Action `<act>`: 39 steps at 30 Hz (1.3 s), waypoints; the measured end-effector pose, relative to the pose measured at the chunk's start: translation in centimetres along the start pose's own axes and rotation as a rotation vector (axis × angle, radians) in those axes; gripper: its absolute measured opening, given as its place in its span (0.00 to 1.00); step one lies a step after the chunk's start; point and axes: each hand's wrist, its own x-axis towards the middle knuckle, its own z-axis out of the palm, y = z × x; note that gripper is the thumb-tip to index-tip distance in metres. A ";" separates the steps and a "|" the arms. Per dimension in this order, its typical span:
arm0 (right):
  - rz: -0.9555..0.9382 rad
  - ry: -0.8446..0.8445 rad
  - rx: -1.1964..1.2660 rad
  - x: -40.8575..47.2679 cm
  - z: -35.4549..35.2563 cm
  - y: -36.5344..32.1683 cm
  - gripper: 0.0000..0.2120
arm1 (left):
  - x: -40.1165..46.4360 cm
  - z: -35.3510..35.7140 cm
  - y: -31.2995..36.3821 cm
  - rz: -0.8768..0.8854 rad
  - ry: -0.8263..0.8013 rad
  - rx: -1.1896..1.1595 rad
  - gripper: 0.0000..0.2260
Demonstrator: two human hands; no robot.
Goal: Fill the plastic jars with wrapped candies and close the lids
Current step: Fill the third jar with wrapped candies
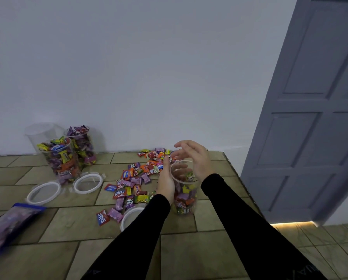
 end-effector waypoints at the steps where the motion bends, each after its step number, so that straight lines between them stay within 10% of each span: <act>1: -0.014 0.015 -0.016 0.0 0.0 0.1 0.13 | 0.0 -0.1 0.1 -0.009 -0.007 0.008 0.40; 8: -0.185 0.022 -0.664 -0.1 1.1 -0.3 0.02 | -0.9 -1.3 1.7 0.095 -0.174 0.177 0.26; 18: -0.283 -0.233 -0.816 -1.7 10.3 0.5 0.07 | -3.4 -11.1 4.3 0.437 0.160 0.995 0.06; 26: -0.052 -0.316 -1.072 -1.3 10.6 9.4 0.12 | -3.8 -19.2 3.3 0.141 0.227 1.712 0.24; 39: 0.191 -0.377 -1.296 -0.6 9.7 13.3 0.22 | -0.3 -20.3 1.8 0.139 -0.005 1.813 0.42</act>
